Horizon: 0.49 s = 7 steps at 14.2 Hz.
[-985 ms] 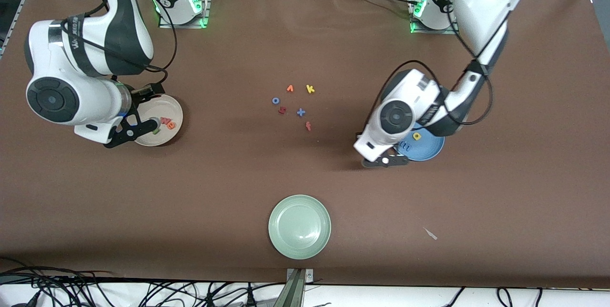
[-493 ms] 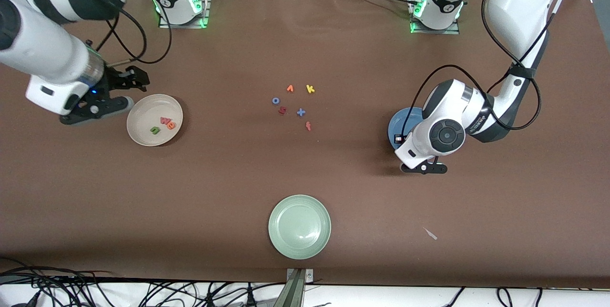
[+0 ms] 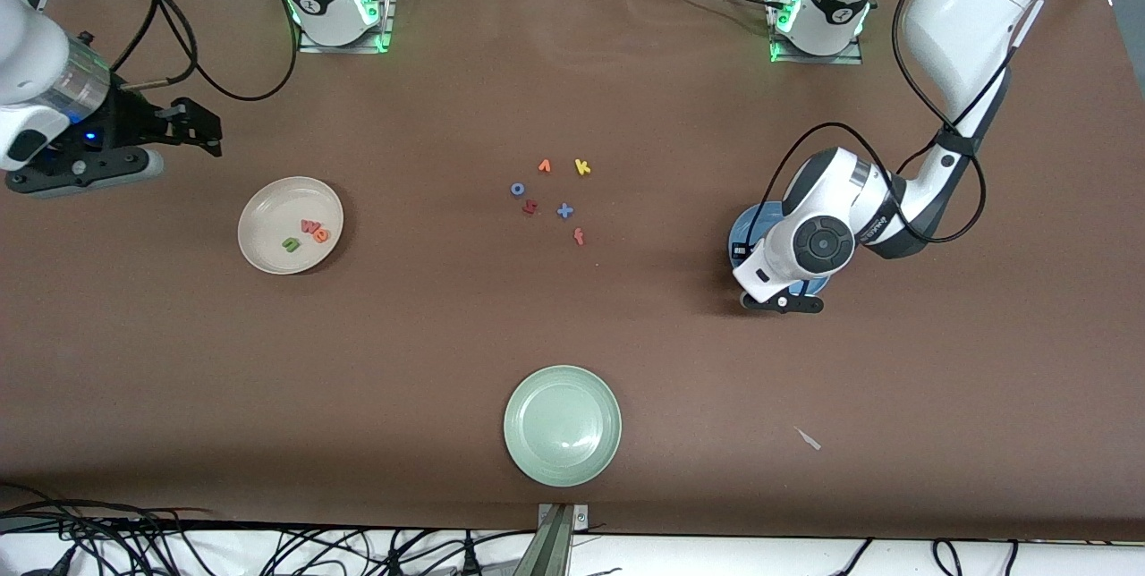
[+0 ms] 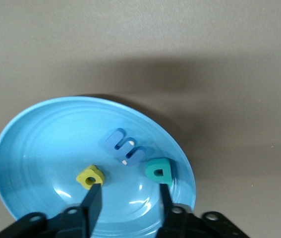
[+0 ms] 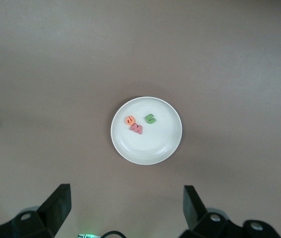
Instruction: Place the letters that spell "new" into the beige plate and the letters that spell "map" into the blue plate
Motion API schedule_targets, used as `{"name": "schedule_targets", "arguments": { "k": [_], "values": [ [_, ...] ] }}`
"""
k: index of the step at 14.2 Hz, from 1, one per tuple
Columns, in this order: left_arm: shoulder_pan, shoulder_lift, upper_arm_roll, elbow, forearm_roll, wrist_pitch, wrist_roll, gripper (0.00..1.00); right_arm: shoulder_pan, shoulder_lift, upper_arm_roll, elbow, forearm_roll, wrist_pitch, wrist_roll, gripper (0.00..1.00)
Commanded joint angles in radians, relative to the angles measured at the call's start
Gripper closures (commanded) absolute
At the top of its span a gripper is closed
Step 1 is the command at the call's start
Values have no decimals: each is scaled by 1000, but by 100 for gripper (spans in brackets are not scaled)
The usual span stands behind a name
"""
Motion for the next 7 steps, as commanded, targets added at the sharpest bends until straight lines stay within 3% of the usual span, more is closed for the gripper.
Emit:
{"name": "schedule_targets", "arguments": {
  "k": [1, 7],
  "values": [
    [12, -74, -7, -9, 20, -4, 15, 0, -51, -57, 43, -34, 7, -12, 2, 0],
    [25, -211, 0, 101, 20, -54, 16, 0, -82, -99, 61, -37, 0, -27, 33, 0]
  ]
}}
